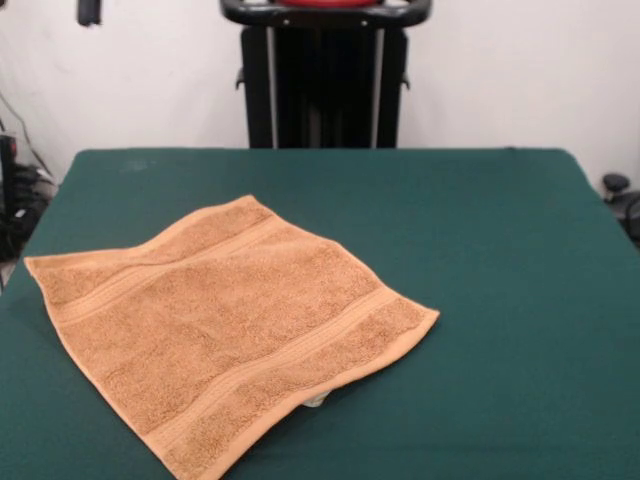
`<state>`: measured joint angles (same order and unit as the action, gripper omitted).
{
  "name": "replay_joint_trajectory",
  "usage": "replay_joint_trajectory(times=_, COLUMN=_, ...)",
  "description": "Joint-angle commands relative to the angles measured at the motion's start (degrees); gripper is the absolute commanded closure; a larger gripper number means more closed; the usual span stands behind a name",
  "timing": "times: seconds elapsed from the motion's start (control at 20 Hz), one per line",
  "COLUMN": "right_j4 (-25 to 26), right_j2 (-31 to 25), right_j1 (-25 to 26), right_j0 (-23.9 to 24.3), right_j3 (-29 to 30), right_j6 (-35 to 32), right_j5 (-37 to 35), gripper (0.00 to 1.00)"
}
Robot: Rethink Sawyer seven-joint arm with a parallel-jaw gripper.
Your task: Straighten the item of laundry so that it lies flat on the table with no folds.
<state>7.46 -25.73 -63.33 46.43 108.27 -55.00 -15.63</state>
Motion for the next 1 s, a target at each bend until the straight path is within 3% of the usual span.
replay_joint_trajectory(times=0.05, right_j4=-1.32, right_j2=-4.61, right_j1=2.02, right_j0=-4.61, right_j3=9.39, right_j6=-11.54, right_j5=-0.35, gripper=0.00)
replay_joint_trajectory(times=0.5, right_j4=-4.13, right_j2=-4.09, right_j1=2.96, right_j0=-4.62, right_j3=9.06, right_j6=-11.97, right_j5=-1.73, gripper=0.00)
replay_joint_trajectory(times=0.8, right_j4=-9.36, right_j2=-6.54, right_j1=4.42, right_j0=-2.95, right_j3=9.57, right_j6=-12.19, right_j5=-5.42, gripper=0.00)
replay_joint_trajectory(times=1.0, right_j4=-9.29, right_j2=-7.00, right_j1=5.43, right_j0=-2.47, right_j3=10.42, right_j6=-10.87, right_j5=-3.30, gripper=0.00)
